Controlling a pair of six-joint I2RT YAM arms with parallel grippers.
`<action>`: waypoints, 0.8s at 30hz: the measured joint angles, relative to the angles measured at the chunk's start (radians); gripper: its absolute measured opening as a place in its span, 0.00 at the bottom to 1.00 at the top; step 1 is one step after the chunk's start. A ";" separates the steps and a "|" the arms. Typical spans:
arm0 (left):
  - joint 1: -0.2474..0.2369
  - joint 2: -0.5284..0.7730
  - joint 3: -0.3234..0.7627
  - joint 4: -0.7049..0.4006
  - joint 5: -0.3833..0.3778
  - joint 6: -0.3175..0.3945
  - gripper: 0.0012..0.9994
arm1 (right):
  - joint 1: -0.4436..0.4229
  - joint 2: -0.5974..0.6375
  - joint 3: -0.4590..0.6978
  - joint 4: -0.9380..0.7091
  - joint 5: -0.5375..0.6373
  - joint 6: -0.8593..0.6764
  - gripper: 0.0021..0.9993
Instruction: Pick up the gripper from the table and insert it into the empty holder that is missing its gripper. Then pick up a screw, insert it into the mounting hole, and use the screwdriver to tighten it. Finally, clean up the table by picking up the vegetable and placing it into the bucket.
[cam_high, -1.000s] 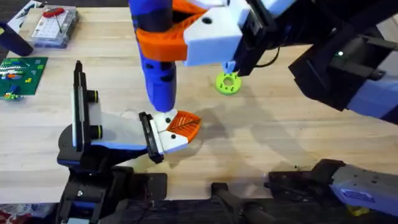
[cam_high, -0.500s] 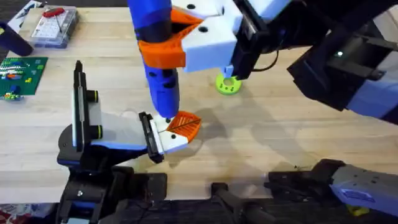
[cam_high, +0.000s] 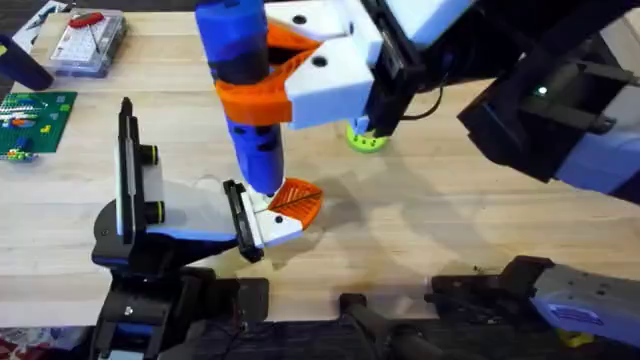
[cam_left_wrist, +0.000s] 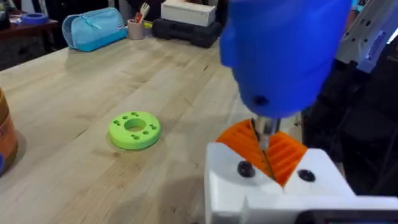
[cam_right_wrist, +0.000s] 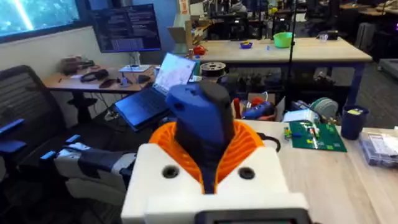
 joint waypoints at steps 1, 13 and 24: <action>0.000 0.000 0.000 0.000 0.000 0.000 0.01 | 0.002 0.001 0.000 -0.011 0.000 -0.003 0.05; 0.000 0.000 0.000 0.000 -0.001 0.000 0.01 | 0.003 0.019 0.000 -0.066 0.000 -0.058 0.05; 0.000 0.000 0.000 0.000 -0.001 0.000 0.01 | 0.003 0.019 0.000 -0.004 0.000 -0.083 0.05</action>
